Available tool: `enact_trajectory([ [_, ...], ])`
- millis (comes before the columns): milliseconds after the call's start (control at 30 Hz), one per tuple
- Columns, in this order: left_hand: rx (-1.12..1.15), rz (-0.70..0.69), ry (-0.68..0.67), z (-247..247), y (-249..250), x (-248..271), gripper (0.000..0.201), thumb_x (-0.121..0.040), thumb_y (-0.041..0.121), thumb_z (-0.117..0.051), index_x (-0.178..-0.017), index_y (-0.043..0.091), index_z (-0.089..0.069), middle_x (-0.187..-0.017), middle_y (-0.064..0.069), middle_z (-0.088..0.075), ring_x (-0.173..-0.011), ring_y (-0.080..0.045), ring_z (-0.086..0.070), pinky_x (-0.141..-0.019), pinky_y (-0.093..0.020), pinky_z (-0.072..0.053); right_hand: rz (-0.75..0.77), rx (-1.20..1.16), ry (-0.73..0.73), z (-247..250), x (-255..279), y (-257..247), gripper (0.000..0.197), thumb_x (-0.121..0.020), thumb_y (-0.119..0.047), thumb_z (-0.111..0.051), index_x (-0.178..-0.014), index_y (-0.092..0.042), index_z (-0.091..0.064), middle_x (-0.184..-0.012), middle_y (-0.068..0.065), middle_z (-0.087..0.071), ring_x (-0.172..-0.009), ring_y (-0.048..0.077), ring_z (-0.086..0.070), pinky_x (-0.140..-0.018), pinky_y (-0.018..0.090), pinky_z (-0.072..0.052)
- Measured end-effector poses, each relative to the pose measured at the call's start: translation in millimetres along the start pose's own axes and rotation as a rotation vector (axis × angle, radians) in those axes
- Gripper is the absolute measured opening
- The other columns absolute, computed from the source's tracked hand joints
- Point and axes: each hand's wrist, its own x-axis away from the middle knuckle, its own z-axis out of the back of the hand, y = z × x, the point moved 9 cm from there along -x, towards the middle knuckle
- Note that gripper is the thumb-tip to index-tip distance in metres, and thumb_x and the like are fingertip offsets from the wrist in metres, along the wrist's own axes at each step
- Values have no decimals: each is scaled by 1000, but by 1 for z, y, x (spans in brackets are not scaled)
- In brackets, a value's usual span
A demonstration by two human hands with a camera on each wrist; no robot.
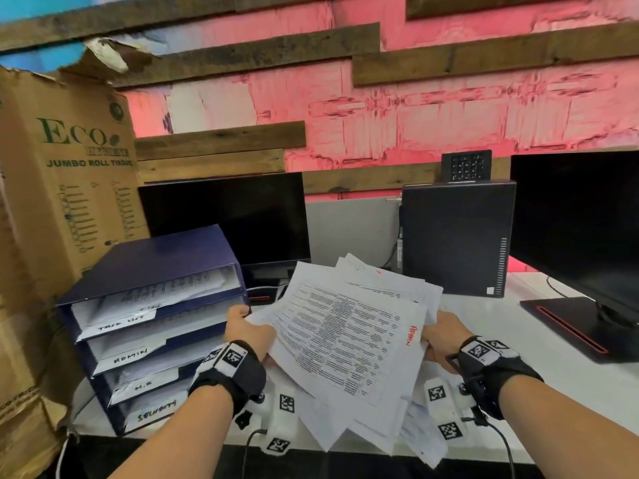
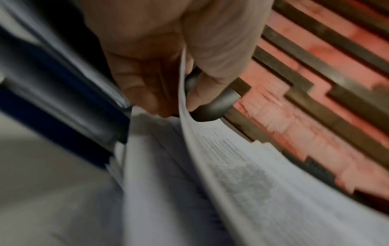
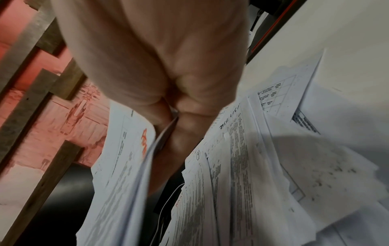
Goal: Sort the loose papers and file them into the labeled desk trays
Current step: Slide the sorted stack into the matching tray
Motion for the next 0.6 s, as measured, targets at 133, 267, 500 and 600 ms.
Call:
enact_trajectory([
  [133,-538,-109,-74,-3,10,3,22,-80,23,-65,-99,18,-54,-95,-6,-61,-82,-23,-58,-66,-28,-50,-14,2,-16,1,-3,11,19,-82,-2,-54,-98,4,-63,-99,27,-67,-97,46,-63,-81,61,-52],
  [267,-789,-101,-102,8,5,0,54,-72,44,-73,-117,20,-56,-124,-7,-51,-100,-22,-55,-79,-31,-49,-73,-61,-57,-8,12,13,16,-84,3,-52,-94,6,-64,-98,32,-67,-98,51,-61,-81,68,-46],
  [500,-720,-103,-286,3,-3,-14,42,-69,39,-81,-98,14,-64,-96,0,-66,-83,-15,-62,-73,-29,-52,-51,29,-220,-38,27,-8,19,-87,-5,-56,-101,5,-64,-92,23,-71,-90,41,-68,-80,52,-56],
  [600,-557,-85,-216,16,-6,-18,21,-74,24,-80,-84,12,-65,-83,-1,-65,-71,-12,-60,-59,-23,-46,-60,-17,-242,-43,32,-14,15,-88,-2,-58,-100,0,-65,-94,22,-71,-92,40,-68,-84,56,-53],
])
